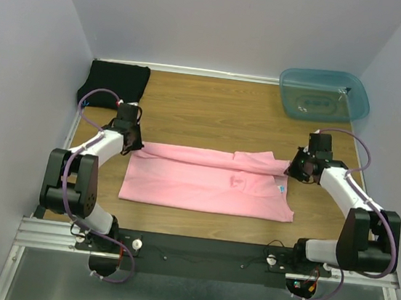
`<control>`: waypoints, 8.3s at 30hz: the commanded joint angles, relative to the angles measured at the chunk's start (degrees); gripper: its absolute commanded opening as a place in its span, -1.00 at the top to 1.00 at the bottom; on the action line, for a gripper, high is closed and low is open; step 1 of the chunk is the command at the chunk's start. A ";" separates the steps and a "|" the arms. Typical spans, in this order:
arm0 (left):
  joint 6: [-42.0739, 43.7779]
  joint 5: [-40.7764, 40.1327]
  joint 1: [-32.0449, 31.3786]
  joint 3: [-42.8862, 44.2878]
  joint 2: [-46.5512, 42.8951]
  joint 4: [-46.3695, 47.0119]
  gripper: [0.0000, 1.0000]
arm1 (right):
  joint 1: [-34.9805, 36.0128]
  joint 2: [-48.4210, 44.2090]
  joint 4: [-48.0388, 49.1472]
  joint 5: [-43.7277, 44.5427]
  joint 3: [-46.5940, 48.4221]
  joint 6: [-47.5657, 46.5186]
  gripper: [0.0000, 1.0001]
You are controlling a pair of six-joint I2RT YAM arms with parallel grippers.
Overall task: Fold and stack the t-shirts
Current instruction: Fold the tshirt
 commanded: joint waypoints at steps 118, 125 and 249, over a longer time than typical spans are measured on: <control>-39.75 -3.32 -2.43 -9.77 -27.67 -10.54 -0.90 | 5.93 -13.83 -9.19 -12.95 -1.15 10.58 -0.30; -49.87 -0.42 -2.43 -16.71 -27.33 -3.60 -0.78 | 5.93 -13.12 -7.60 -13.74 -3.34 10.31 -0.30; -15.60 9.52 -16.75 -3.27 -4.66 2.48 -0.59 | 0.57 -4.52 -1.63 -5.48 -8.53 15.24 -0.16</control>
